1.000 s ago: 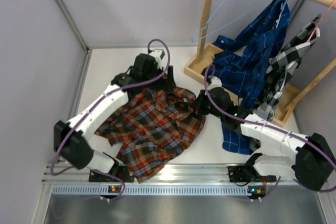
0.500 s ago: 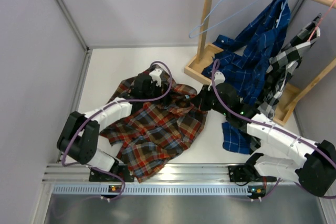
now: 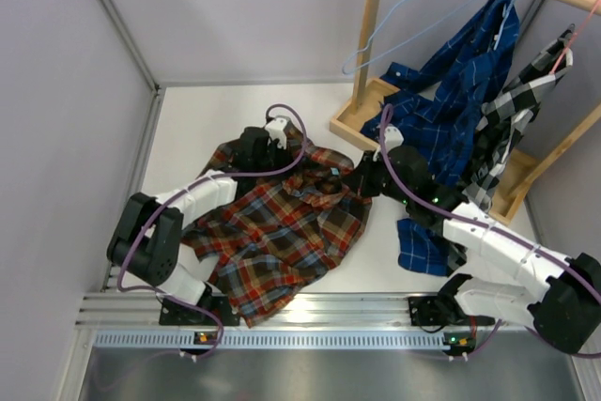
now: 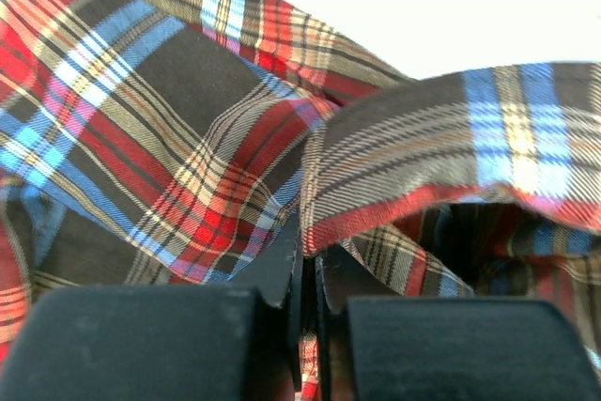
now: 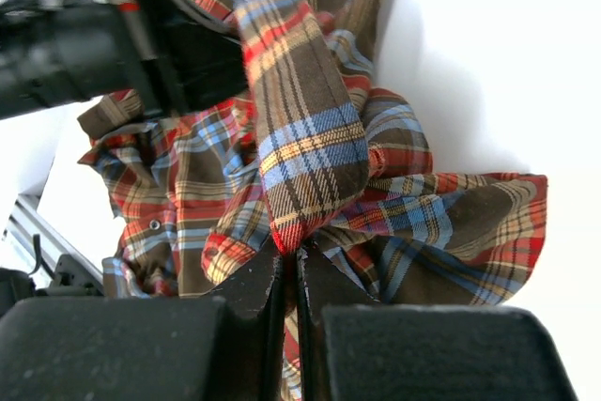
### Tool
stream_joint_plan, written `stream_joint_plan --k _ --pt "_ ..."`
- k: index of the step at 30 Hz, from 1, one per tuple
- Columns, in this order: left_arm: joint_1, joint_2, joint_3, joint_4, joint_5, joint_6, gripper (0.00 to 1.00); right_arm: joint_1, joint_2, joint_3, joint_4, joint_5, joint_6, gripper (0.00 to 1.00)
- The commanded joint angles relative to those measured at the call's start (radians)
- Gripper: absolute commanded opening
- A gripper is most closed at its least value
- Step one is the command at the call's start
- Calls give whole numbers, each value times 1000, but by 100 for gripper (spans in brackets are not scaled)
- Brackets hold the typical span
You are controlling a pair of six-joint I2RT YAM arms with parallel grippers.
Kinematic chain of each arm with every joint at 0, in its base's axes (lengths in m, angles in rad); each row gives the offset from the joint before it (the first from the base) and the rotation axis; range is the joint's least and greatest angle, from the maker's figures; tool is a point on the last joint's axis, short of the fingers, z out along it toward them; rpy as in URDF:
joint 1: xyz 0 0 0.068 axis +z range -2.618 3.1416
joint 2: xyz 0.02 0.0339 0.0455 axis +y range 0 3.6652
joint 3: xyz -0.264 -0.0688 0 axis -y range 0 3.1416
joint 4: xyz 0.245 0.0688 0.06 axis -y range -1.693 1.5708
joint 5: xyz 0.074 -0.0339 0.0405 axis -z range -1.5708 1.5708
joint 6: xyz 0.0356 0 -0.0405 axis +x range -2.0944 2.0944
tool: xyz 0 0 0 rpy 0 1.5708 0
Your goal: Place the shirt on the hanger
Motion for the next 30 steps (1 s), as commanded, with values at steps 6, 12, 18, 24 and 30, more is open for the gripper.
stream_joint_plan --k 6,12,18,24,30 --pt "-2 -165 70 -127 -58 -93 0 -20 27 155 -88 1 -83 70" --pt "-1 -186 99 -333 -86 -236 0 -22 17 467 -321 167 -146 99" --pt "-12 -263 13 -335 -31 -294 0 -33 205 872 -444 529 -126 99" --pt "-31 -306 -5 -335 21 -297 0 -100 501 1259 -443 681 -158 99" --pt "-31 -332 -20 -336 34 -274 0 -135 803 1568 -452 846 -340 95"
